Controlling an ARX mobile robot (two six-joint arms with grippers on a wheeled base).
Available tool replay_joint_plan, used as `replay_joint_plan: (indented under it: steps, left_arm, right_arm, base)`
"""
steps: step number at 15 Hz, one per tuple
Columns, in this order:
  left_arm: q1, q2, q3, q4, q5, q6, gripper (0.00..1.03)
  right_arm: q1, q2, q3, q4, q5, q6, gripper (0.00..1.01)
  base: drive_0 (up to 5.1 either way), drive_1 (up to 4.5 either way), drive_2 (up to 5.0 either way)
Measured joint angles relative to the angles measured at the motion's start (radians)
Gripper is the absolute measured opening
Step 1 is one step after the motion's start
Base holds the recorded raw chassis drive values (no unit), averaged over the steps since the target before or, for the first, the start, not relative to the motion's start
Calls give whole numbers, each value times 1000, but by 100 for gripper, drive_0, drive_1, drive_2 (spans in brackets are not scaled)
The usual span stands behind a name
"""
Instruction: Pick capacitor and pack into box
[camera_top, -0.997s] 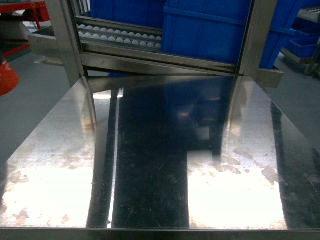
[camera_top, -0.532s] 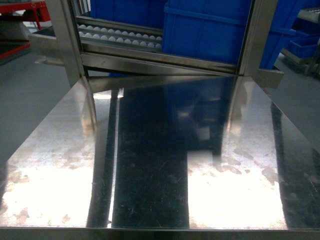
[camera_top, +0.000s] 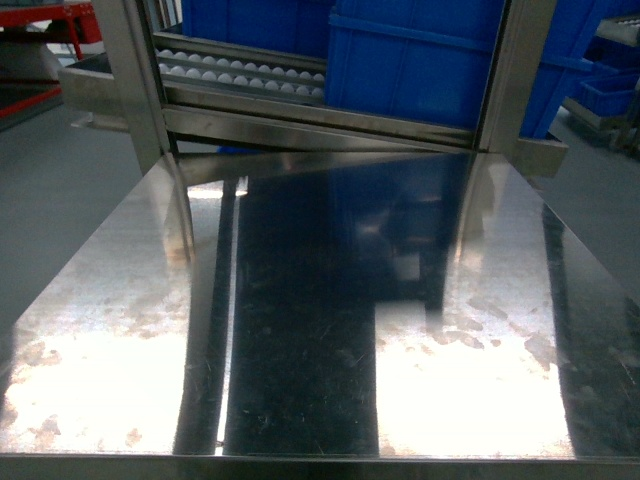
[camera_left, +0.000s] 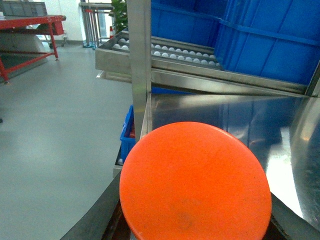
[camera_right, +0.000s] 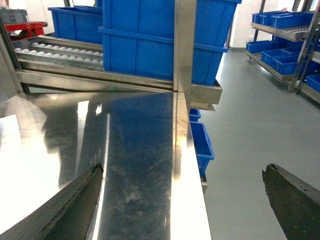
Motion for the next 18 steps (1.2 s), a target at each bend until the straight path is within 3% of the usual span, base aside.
replay_joint_plan:
  steps: [13,14,15,18]
  left_arm:
    - [0,-445,-1,-424,0,0,44]
    - [0,-493,-1,-473,0,0,44]
    - [0,-660,5,-634,-2,1,44]
    - [0,-660,0,-653,0,3,44]
  right_arm:
    - [0,0,0,0,0,0,98]
    - [0,0,0,0,0,0,98]
    - [0,0,0,-1,0,0,98]
    - [0,0,0,-1,0,0,98]
  base:
    - [0,0,0]
    - [0,0,0]
    - [0,0,0]
    - [0,0,0]
